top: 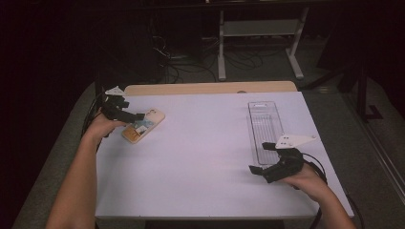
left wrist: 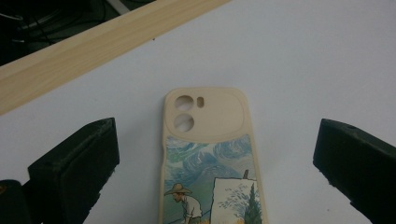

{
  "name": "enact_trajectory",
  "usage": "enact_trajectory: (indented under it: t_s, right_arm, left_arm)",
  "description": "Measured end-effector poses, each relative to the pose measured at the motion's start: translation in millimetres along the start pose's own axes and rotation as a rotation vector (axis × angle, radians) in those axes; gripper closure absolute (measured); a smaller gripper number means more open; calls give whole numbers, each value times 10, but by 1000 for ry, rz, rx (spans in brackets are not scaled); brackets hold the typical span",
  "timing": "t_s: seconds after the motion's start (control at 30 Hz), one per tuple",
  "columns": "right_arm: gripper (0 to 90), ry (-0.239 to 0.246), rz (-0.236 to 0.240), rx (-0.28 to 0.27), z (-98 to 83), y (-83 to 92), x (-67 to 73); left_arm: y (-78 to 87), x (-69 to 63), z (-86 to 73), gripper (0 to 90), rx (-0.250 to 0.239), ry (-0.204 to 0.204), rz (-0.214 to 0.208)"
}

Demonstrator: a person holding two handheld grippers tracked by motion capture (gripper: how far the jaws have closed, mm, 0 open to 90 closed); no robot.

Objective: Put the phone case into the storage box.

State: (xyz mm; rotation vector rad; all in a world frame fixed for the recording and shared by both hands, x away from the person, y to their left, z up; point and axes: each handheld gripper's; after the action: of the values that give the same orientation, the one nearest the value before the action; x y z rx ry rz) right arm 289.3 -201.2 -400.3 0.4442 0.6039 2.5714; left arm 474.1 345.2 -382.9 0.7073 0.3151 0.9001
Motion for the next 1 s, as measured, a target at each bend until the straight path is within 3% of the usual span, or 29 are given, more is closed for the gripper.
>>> enact_trajectory:
  t_s: [0.97,1.0]
  right_arm:
    - [0,1,1,0,0,0,-2]
    - [0,0,2,0,0,1,-2]
  left_arm:
    - [-220,-49,-124,0,184,-53,29]
    - [-234,-61,-133,0,180,-38,29]
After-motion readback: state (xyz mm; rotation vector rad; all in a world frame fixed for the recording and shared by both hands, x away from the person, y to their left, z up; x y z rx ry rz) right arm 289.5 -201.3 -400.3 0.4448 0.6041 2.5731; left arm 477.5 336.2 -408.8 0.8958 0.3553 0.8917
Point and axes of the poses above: each handheld gripper's, and its own axes: y roughly backward along the jaws, z roughly out of its top, x roughly to its left, and after that the axes turned 5 degrees about z, right-handed
